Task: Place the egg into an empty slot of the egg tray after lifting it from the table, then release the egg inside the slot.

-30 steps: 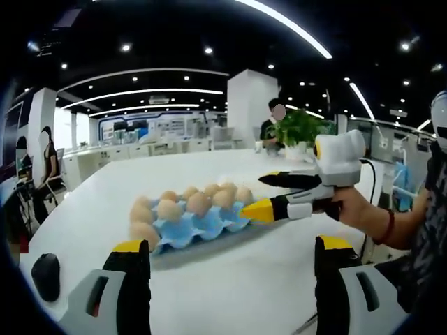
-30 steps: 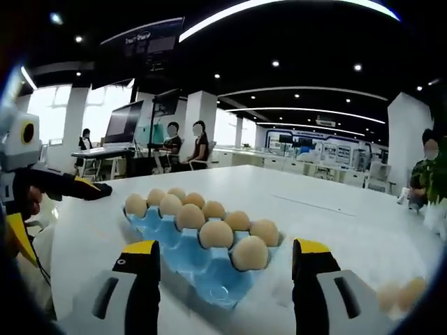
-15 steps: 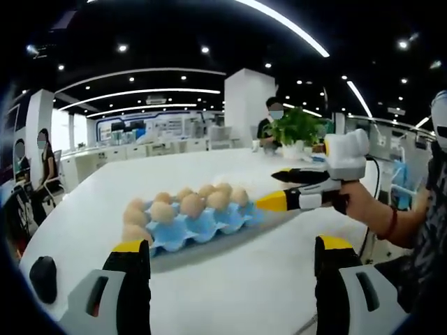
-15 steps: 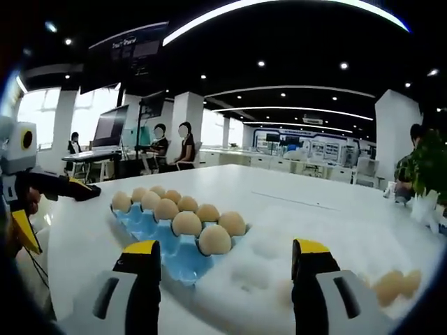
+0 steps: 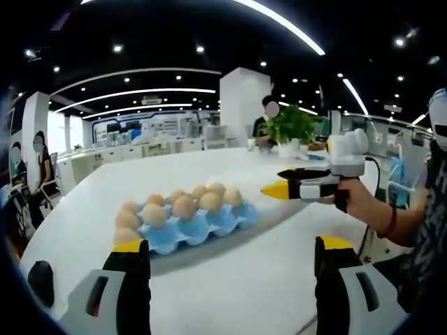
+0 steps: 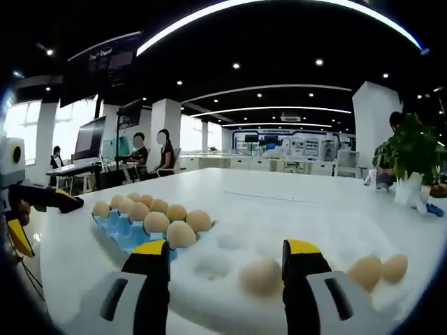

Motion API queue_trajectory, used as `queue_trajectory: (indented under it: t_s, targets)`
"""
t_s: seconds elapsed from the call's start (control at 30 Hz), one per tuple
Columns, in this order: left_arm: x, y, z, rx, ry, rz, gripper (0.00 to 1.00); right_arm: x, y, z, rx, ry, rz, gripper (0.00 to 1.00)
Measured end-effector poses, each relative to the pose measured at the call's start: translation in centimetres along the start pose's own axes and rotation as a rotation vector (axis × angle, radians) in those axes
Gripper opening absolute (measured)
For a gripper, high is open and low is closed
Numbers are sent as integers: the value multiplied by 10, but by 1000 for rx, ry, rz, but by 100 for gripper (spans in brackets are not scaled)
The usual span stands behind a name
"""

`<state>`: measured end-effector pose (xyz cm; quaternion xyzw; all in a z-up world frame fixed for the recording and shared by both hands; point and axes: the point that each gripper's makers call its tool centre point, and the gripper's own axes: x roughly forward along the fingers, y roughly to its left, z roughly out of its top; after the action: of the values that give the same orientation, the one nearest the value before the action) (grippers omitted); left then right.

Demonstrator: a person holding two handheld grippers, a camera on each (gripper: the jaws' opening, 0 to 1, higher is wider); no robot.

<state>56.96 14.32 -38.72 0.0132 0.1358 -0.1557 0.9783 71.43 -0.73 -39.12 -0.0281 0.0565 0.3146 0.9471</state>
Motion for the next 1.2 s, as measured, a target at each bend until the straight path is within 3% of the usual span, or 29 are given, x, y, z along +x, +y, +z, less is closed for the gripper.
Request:
queue_trajectory:
  t_s: [0.17, 0.33, 0.47, 0.6, 0.67, 0.7, 0.73, 0.93, 1.0, 1.2]
  targets:
    - [1, -4, 2, 12, -5, -16, 100, 0, -10, -3, -4, 9, -62, 55]
    - [0, -6, 5, 12, -22, -30, 100, -1, -12, -6, 24, 7, -105, 51]
    - [-1, -5, 5, 20, -20, -28, 100, -3, -22, -10, 49, 9, -190, 43]
    - [0, -5, 5, 15, -23, -31, 100, -4, -31, -23, 76, 57, -279, 37]
    - [0, -5, 4, 16, -19, -33, 100, -1, -29, -29, 82, 79, -275, 35]
    - [0, -5, 3, 17, -19, -34, 100, -1, -33, -22, 55, 38, -296, 34]
    - [0, -5, 3, 17, -19, -36, 100, -2, -29, -27, 78, 66, -290, 34]
    - [-1, -1, 3, 10, -20, -35, 100, -1, -36, -24, 89, 38, -339, 32]
    - [-1, -1, 3, 8, -21, -35, 100, 0, -37, -25, 31, 50, -358, 30]
    - [1, -1, 3, 3, -19, -42, 100, 2, -37, -24, 49, 52, -342, 30]
